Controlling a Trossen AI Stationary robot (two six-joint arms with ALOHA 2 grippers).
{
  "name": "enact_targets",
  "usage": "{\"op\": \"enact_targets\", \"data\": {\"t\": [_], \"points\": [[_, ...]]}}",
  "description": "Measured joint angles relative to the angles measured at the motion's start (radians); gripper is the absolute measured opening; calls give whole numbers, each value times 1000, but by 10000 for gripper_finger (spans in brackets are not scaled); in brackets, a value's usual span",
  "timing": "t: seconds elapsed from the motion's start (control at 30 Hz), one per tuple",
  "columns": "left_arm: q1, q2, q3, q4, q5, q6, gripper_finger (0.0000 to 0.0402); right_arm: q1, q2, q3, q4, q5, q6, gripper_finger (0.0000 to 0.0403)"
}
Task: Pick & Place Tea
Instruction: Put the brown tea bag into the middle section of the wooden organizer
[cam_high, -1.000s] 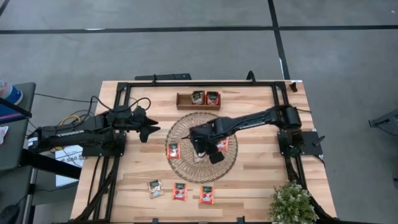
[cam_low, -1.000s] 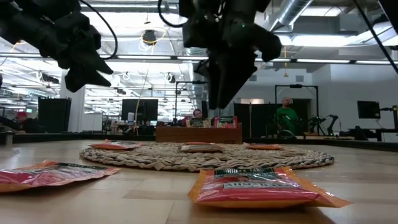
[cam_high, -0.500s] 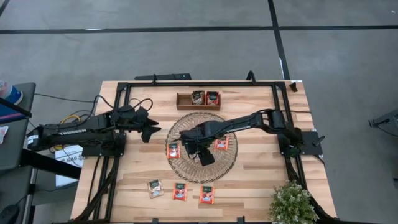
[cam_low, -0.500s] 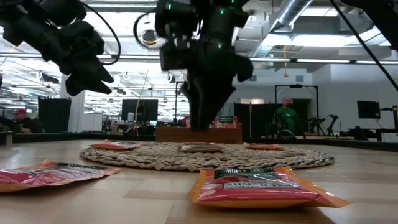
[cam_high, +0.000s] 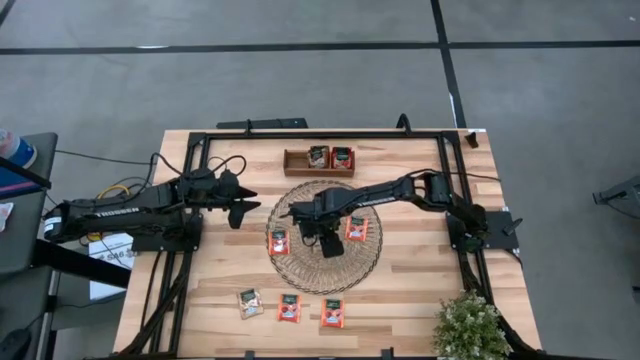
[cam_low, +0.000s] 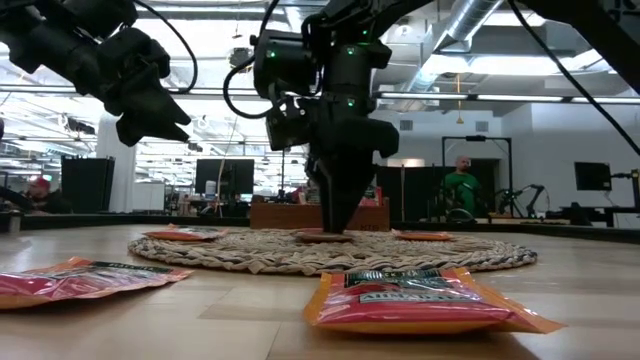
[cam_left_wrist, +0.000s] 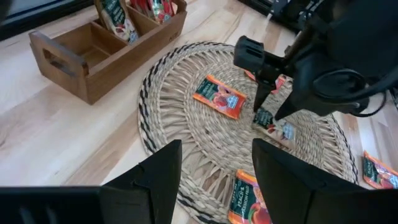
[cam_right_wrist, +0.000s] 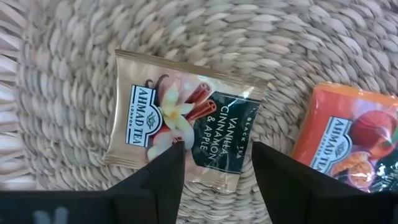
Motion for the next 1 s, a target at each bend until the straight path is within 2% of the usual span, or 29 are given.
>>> {"op": "enact_targets", "data": {"t": [0.23,0.67,0.83,1.0], "points": [[0,0,0,-1,0,0,188,-1,0,0,7,-23,0,153],[0,0,0,-1,0,4,188,-2,0,0,7,-25,0,62],[0,0,0,-1,1,4,188,-2,-1,0,10,-26,-2,63],[0,0,0,-1,1,5,188,-2,-2,-1,-11,-26,-6,88]]}}
